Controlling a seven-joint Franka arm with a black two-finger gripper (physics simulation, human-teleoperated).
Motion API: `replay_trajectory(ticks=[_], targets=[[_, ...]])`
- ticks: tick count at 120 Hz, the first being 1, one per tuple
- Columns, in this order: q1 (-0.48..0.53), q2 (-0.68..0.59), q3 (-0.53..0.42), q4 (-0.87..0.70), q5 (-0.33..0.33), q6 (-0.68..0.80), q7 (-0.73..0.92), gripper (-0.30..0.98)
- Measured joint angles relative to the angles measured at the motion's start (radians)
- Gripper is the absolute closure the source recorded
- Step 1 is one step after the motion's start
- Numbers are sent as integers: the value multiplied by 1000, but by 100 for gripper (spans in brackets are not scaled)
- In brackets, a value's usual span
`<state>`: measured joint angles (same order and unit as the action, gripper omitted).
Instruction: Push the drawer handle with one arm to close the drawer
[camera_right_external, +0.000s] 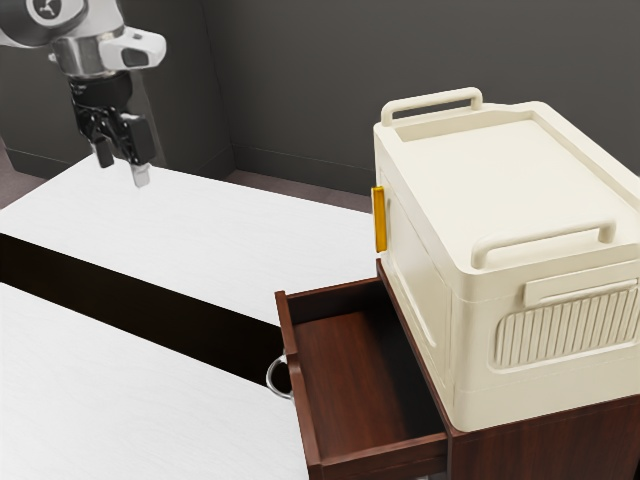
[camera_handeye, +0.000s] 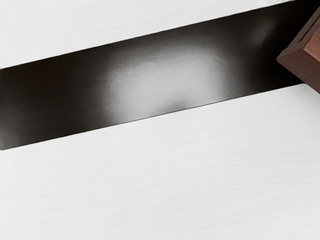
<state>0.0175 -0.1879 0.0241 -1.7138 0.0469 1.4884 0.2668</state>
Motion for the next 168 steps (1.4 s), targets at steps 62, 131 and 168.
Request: replay_trajectory(ticks=[62,131,168], targets=[[-28,-342,-84,-497,16,45,59,59],[-163,-237,-110,-866,26,702,508,78],[-162,-279,-197,-868,-207,671,567,78]])
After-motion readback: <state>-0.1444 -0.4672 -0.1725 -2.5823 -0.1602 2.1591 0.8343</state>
